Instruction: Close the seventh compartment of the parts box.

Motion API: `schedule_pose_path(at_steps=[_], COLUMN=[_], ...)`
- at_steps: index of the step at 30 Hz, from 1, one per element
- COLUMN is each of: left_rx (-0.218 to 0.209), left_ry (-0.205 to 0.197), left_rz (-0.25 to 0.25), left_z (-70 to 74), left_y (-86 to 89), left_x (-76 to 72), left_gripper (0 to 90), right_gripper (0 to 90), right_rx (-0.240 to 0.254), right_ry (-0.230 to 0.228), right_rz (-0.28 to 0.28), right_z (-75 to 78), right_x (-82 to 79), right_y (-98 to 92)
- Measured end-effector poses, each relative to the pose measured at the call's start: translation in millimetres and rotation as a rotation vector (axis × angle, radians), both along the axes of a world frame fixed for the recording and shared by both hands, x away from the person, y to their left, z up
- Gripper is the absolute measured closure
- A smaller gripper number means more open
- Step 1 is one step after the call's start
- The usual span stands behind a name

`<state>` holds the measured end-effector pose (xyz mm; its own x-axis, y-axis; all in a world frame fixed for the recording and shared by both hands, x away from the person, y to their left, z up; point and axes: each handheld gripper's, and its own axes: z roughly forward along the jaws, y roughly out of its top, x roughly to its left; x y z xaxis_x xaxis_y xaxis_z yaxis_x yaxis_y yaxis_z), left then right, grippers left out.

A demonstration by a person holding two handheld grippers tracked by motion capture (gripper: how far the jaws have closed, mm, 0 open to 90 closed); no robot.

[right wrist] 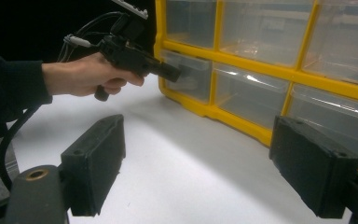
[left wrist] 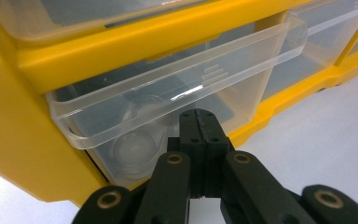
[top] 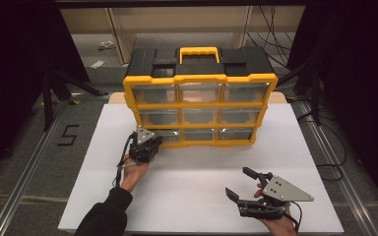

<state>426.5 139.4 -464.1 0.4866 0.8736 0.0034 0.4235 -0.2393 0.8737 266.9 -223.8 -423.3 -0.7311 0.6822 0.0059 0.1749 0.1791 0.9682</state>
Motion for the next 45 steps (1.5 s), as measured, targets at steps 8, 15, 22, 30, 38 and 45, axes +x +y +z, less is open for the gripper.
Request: schedule_pose_path(at_steps=[8, 15, 22, 30, 38, 45], left_rx=[-0.002, -0.003, -0.005, -0.004, -0.022, -0.036], left_ry=[-0.004, -0.005, -0.01, -0.012, -0.005, 0.026], left_rz=[0.004, -0.001, 0.001, 0.004, -0.006, -0.043], left_z=[0.4, 0.5, -0.1, -1.1, -1.1, 1.5], left_y=[-0.6, -0.4, -0.7, 0.1, 0.6, -2.7], left_x=[3.6, 6.3, 8.2, 9.5, 8.8, 5.3], left_gripper=[90.0, 90.0, 90.0, 89.9, 86.4, 69.8], right_gripper=[19.3, 19.2, 19.3, 19.3, 19.3, 19.3], right_rx=[-0.001, -0.002, -0.002, -0.002, -0.002, -0.003], right_ry=[0.0, -0.001, -0.001, -0.001, -0.001, -0.001], right_rz=[-0.001, 0.0, 0.0, 0.0, 0.0, -0.003], right_z=[-0.1, -0.1, -0.1, -0.1, -0.1, 0.0], right_x=[0.2, 0.1, 0.2, 0.2, 0.2, 0.2], right_y=[0.0, 0.0, 0.0, 0.1, 0.2, -0.4])
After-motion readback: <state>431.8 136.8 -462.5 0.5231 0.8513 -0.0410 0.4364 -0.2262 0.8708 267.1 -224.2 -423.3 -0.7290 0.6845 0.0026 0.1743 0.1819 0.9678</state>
